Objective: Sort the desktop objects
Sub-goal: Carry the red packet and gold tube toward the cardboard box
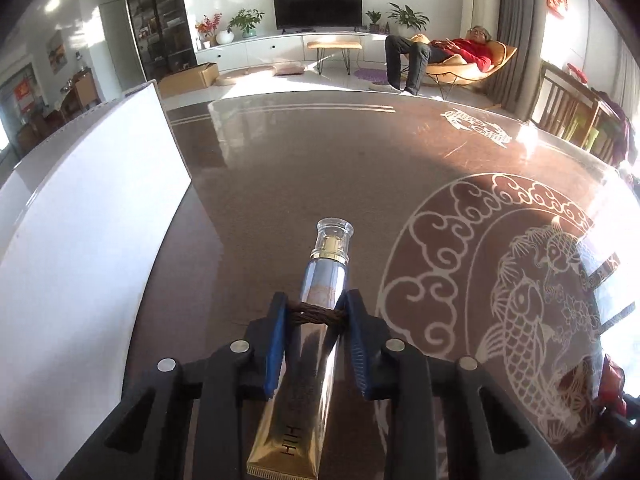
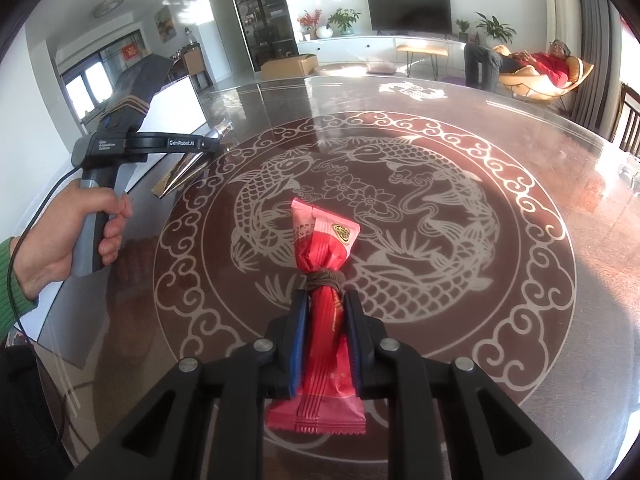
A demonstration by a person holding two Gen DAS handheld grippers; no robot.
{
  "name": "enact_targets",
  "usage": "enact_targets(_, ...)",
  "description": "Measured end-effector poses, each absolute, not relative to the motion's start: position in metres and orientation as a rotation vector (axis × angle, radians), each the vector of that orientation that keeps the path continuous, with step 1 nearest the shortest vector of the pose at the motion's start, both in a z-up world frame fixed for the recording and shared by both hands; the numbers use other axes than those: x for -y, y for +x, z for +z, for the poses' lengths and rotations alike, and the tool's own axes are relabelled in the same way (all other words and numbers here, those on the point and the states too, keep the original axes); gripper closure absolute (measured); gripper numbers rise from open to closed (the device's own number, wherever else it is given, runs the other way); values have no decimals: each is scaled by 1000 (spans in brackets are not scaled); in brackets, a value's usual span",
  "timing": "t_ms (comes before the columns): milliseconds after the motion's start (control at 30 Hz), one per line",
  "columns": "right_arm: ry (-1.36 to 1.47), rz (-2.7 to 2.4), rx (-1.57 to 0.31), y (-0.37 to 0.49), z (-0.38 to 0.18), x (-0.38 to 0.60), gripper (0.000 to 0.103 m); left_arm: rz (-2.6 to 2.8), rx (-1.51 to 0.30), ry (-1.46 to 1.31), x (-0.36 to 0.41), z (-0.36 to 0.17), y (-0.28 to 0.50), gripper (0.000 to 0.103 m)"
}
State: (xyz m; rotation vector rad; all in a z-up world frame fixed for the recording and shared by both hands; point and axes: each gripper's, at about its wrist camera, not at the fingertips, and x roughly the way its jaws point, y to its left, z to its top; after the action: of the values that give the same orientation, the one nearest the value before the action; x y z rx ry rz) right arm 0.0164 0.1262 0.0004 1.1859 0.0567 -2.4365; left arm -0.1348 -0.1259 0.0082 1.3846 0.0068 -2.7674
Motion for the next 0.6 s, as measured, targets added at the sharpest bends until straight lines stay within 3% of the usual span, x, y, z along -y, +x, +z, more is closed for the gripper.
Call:
enact_targets(133,1189,-2456,-71,17,1,-126,84,-2817,-65,1399,105,11,-54,75)
enact_targets(233,1190,-2466,-94,18,1,-125,84,-2812,9,1395,80,12,-12,73)
enact_targets(467,1185,-2478,-181,23,2,-116,78,-2805,-2,1411,78,11,-2,49)
enact_targets(600,1183,-2477,-206,24,2,-113,75,-2796,18,1406,76,10,-3,47)
